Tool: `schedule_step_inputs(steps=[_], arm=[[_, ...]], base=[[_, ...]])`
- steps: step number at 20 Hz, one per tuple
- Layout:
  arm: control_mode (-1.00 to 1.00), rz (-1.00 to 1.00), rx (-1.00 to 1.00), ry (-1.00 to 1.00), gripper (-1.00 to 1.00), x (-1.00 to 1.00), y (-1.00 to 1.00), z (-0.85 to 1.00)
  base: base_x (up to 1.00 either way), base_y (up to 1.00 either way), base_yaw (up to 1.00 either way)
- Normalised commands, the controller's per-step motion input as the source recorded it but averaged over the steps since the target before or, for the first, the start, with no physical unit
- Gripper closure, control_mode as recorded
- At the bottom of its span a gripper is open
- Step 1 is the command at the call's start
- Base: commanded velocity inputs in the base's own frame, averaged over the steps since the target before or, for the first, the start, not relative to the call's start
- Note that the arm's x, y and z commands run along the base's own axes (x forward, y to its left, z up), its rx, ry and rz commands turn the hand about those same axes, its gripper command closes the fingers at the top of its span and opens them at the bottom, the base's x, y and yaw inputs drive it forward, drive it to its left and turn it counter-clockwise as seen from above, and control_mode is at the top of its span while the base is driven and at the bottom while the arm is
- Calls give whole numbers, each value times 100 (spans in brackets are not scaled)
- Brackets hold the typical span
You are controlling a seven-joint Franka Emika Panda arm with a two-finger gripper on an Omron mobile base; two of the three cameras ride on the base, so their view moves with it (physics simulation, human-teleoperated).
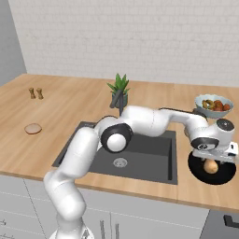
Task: Pick the squash from the sink and place it in the bowl. Then pick the bowl and place it in the microwave. Then close the microwave door and press the start button.
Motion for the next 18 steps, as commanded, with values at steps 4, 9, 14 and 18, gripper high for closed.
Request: schedule_step_inputs(steps=[4, 9, 14, 18], arm=[[-100, -18, 2, -11, -100, -28, -3, 35], [-100, -23, 6, -5, -100, -25, -28, 25], [-100, -41, 8, 0, -100, -27, -30, -1], [-100, -36, 7, 6, -100, -9, 0, -23]], base=[[0, 0, 0], [0, 0, 0], [0, 0, 0], [0, 0, 0]])
